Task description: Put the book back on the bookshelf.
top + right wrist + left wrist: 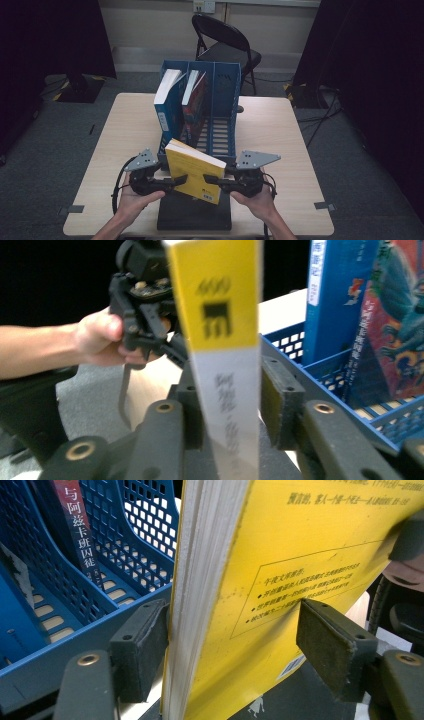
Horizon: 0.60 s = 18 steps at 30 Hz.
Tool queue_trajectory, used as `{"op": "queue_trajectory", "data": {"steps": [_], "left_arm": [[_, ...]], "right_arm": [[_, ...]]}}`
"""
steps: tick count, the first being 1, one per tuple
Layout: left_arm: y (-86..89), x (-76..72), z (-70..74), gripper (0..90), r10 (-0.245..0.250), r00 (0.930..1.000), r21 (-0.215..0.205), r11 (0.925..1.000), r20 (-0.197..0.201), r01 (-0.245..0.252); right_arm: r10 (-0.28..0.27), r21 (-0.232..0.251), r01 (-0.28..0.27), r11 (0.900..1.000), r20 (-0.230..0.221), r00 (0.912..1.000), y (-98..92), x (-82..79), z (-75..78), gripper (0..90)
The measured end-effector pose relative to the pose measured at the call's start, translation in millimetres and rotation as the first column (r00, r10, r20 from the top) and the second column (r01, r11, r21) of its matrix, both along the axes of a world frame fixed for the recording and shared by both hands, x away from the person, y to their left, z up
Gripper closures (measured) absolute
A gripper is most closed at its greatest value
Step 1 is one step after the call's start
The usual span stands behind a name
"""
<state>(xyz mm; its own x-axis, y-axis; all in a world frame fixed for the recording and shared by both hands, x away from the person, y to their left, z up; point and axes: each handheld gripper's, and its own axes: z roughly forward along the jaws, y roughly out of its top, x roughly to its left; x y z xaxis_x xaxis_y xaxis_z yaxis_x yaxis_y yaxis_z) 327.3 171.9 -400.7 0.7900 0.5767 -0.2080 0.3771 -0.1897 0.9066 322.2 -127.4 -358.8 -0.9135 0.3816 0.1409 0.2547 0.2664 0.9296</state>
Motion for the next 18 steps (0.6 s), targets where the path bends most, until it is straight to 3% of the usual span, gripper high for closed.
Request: {"op": "queue_trajectory", "data": {"steps": [3, 5, 9, 18], "left_arm": [[-0.8, -1.8, -0.4, 29.4, 0.011, 0.9999, 0.002, 0.9999, 0.007, -0.011], [-1.6, -3.8, -0.6, 31.7, 0.024, 0.9995, 0.012, 0.9996, 0.022, -0.024], [-1.5, -4.7, -0.7, 32.6, 0.035, 0.9993, 0.0, 0.9994, 0.013, -0.035], [-1.8, -5.6, 0.2, 33.2, 0.043, 0.999, 0.008, 0.999, 0.01, -0.044]], "right_arm": [[-0.007, 0.001, 0.007, 1.0, -0.003, 1.0, 1.0, 0.7, 1.2, 64.1], [-0.029, 0.012, 0.029, 0.999, -0.001, 0.9996, 2.2, 1.0, 1.7, 56.8], [-0.056, 0.04, 0.055, 0.998, 0.009, 0.9984, 1.4, 2.8, 2.6, 55.3], [-0.047, 0.049, 0.046, 0.998, 0.014, 0.9988, 10.5, 5.5, 3.7, 61.1]]}}
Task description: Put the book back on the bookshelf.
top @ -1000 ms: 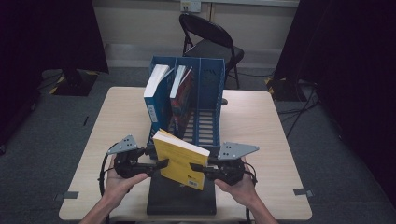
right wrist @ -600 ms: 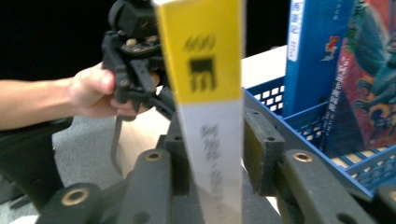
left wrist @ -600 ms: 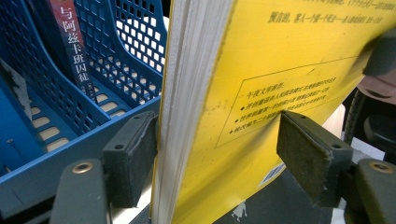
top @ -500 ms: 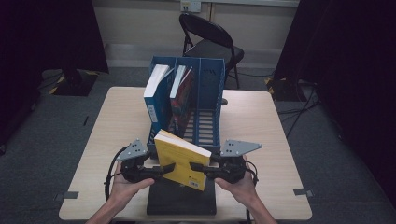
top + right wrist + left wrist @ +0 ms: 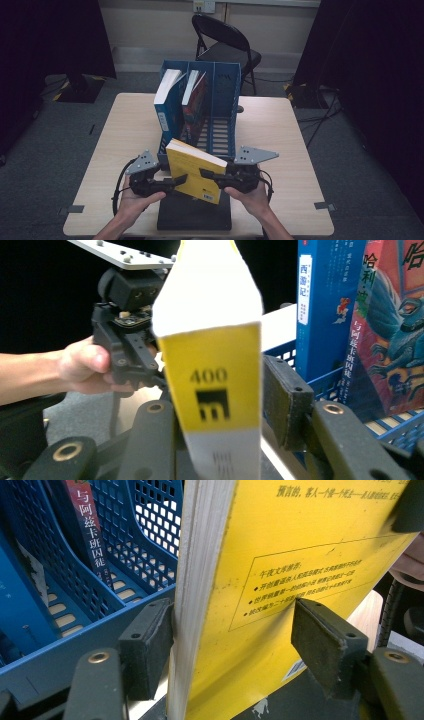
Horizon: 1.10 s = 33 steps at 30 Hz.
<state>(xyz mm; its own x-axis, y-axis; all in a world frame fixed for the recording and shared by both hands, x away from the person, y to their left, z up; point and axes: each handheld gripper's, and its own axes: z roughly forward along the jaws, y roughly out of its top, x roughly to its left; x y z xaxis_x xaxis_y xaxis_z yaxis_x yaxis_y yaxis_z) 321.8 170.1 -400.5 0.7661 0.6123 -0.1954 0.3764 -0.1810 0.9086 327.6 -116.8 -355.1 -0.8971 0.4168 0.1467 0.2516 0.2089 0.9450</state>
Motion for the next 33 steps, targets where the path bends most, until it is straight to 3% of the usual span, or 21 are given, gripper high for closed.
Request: {"op": "queue_trajectory", "data": {"steps": [8, 10, 19, 22, 24, 28, 33], "left_arm": [[1.6, -0.8, 0.2, 37.3, -0.023, 0.9996, -0.011, 0.9997, -0.013, 0.023], [-1.1, -1.7, -0.3, 38.7, -0.031, 0.9994, -0.012, 0.9995, -0.014, 0.031], [-1.6, 0.9, 0.5, 34.2, -0.065, 0.9974, -0.009, 0.9979, -0.032, 0.065], [-0.2, 2.2, -3.9, 27.8, -0.041, 0.9979, 0.035, 0.9985, -0.05, 0.042], [3.9, 3.2, -6.5, 25.9, -0.021, 0.9956, 0.05, 0.9984, -0.091, 0.026], [12.6, -1.4, -7.1, 22.7, 0.007, 0.9969, 0.075, 0.9972, -0.079, -0.001], [28.1, -5.0, -12.8, 16.3, 0.036, 0.9931, 0.11, 0.9937, -0.112, -0.023]], "right_arm": [[0.008, -0.006, -0.008, 1.0, -0.013, 0.9999, 10.3, 2.5, -1.8, 64.2], [0.033, -0.009, -0.033, 0.999, -0.012, 0.9994, 14.1, 2.8, -3.1, 70.9], [0.044, -0.043, -0.044, 0.998, 0.001, 0.999, 11.3, 2.8, -0.3, 74.8], [0.042, -0.046, -0.042, 0.998, 0.0, 0.9991, 10.1, 2.4, 0.3, 75.0], [0.038, -0.048, -0.038, 0.998, 0.001, 0.9993, 8.2, 2.1, 0.4, 75.3], [0.02, -0.048, -0.02, 0.999, -0.01, 0.9998, 2.6, 3.9, 0.8, 75.6], [-0.005, -0.043, 0.004, 0.999, -0.023, 0.9997, -7.2, 3.7, 0.7, 75.8]]}}
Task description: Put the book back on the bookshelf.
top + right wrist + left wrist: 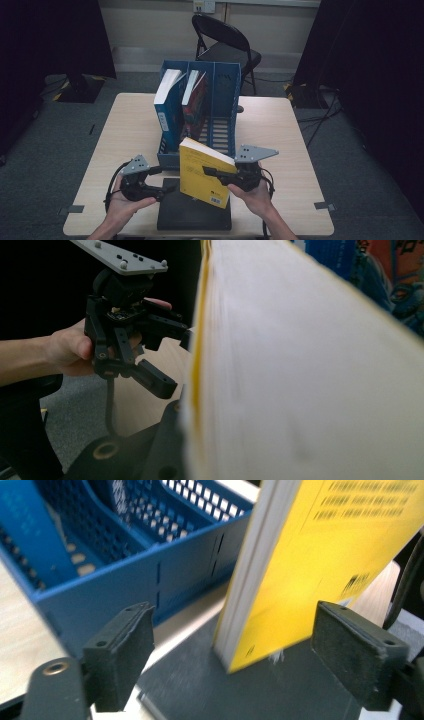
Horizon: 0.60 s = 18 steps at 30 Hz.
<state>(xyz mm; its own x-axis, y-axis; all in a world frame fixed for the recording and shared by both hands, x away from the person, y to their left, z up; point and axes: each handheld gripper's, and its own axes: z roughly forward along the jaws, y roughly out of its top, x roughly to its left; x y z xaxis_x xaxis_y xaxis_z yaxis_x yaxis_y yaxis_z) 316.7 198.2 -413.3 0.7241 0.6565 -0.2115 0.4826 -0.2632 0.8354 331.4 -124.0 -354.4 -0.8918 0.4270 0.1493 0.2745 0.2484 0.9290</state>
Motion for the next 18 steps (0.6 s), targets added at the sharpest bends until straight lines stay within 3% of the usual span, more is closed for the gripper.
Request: {"op": "queue_trajectory", "data": {"steps": [3, 7, 9, 15, 18], "left_arm": [[9.7, -1.4, -7.8, 16.3, 0.041, 0.9988, 0.012, 0.9991, -0.027, -0.041], [22.5, 0.1, -15.8, 15.6, 0.071, 0.9974, -0.008, 0.9974, -0.005, -0.071], [29.6, 3.1, -19.7, 15.6, 0.111, 0.9934, -0.004, 0.9938, -0.028, -0.111], [41.5, 7.9, -32.3, 15.7, 0.212, 0.9766, 0.069, 0.9754, -0.035, -0.209], [39.7, 9.4, -33.3, 16.0, 0.212, 0.9765, 0.096, 0.9736, -0.041, -0.207]], "right_arm": [[-0.013, 0.001, 0.013, 1.0, -0.007, 0.9999, -5.6, -0.7, 0.0, 75.8], [-0.044, 0.01, 0.044, 0.999, -0.028, 0.9987, -11.4, 1.5, -0.6, 75.9], [-0.052, 0.01, 0.052, 0.999, -0.032, 0.9982, -14.0, 1.9, -0.7, 75.9], [-0.062, 0.01, 0.062, 0.998, -0.041, 0.9972, -20.4, 2.8, -0.1, 75.9], [-0.071, 0.012, 0.071, 0.997, -0.042, 0.9966, -23.3, 3.3, 0.6, 75.9]]}}
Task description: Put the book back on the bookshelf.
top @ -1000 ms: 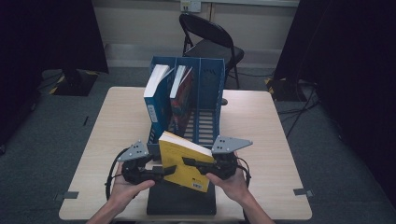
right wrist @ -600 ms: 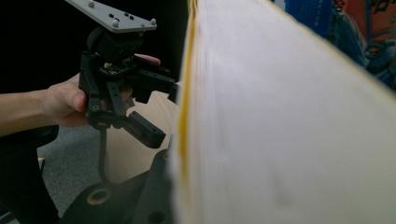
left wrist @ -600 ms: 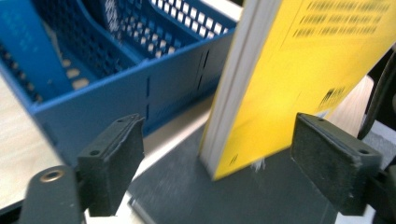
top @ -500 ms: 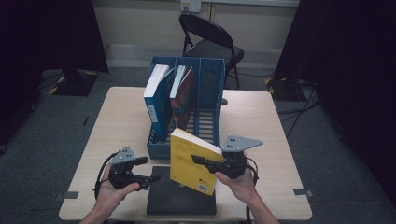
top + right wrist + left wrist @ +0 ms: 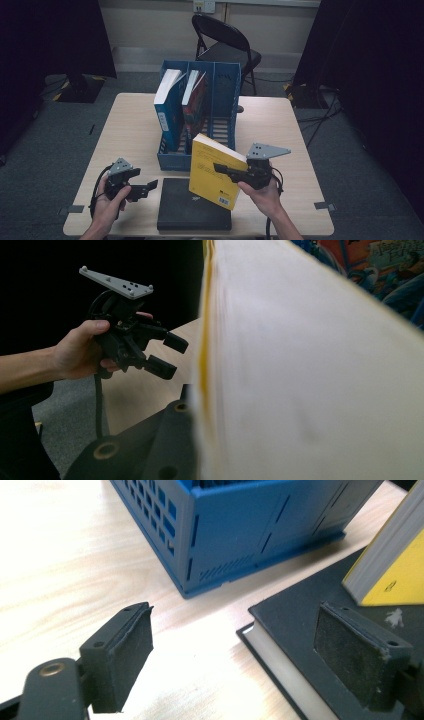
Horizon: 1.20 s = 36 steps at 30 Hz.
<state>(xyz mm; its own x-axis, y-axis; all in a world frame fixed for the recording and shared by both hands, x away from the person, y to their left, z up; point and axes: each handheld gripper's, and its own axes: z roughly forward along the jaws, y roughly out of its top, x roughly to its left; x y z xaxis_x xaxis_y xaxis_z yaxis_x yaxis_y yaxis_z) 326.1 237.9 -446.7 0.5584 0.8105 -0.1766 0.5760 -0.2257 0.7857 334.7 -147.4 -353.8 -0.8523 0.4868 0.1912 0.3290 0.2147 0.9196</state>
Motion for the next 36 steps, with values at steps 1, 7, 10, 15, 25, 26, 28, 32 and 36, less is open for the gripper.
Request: {"op": "queue_trajectory", "data": {"steps": [1, 7, 10, 15, 25, 26, 28, 32, 36], "left_arm": [[-0.3, 0.0, 0.1, 16.0, -0.006, 1.0, 0.001, 1.0, 0.006, 0.006], [2.0, -0.2, -2.2, 15.8, 0.029, 0.9996, 0.005, 0.9996, -0.006, -0.029], [3.2, -1.1, -1.2, 15.8, 0.028, 0.9996, -0.006, 0.9996, 0.004, -0.028], [0.7, -2.7, -2.2, 15.8, 0.028, 0.9995, 0.008, 0.9996, 0.015, -0.029], [3.1, -2.8, -2.5, 16.3, 0.013, 0.9999, 0.001, 0.9999, -0.003, -0.013], [3.7, -2.8, -2.5, 16.9, 0.005, 1.0, 0.006, 1.0, 0.0, -0.005], [3.5, -2.3, -3.3, 17.1, 0.017, 0.9998, 0.01, 0.9998, 0.005, -0.017], [4.9, -0.9, -4.2, 17.1, 0.024, 0.9997, 0.019, 0.9995, 0.007, -0.024], [5.2, -0.6, -4.8, 16.0, 0.042, 0.999, 0.026, 0.9988, 0.014, -0.043]], "right_arm": [[-0.005, 0.002, 0.005, 1.0, 0.009, 0.9999, -1.1, -0.9, 0.5, 75.9], [-0.039, 0.014, 0.039, 0.999, 0.022, 0.999, -8.0, -0.5, 7.4, 75.9], [-0.058, 0.012, 0.057, 0.998, 0.027, 0.998, -9.7, 1.0, 12.3, 75.9], [-0.09, 0.025, 0.089, 0.996, 0.037, 0.9953, -9.2, 6.2, 19.9, 75.9], [-0.128, 0.035, 0.127, 0.991, 0.052, 0.9904, -1.7, 15.9, 37.3, 75.9], [-0.135, 0.033, 0.133, 0.991, 0.059, 0.9892, -1.3, 17.2, 40.1, 75.9], [-0.149, 0.031, 0.147, 0.989, 0.062, 0.9869, -1.5, 20.4, 44.8, 75.9], [-0.173, 0.032, 0.171, 0.985, 0.069, 0.9825, -1.1, 27.1, 50.7, 75.9], [-0.204, 0.036, 0.202, 0.979, 0.068, 0.9765, 0.5, 38.2, 56.1, 75.9]]}}
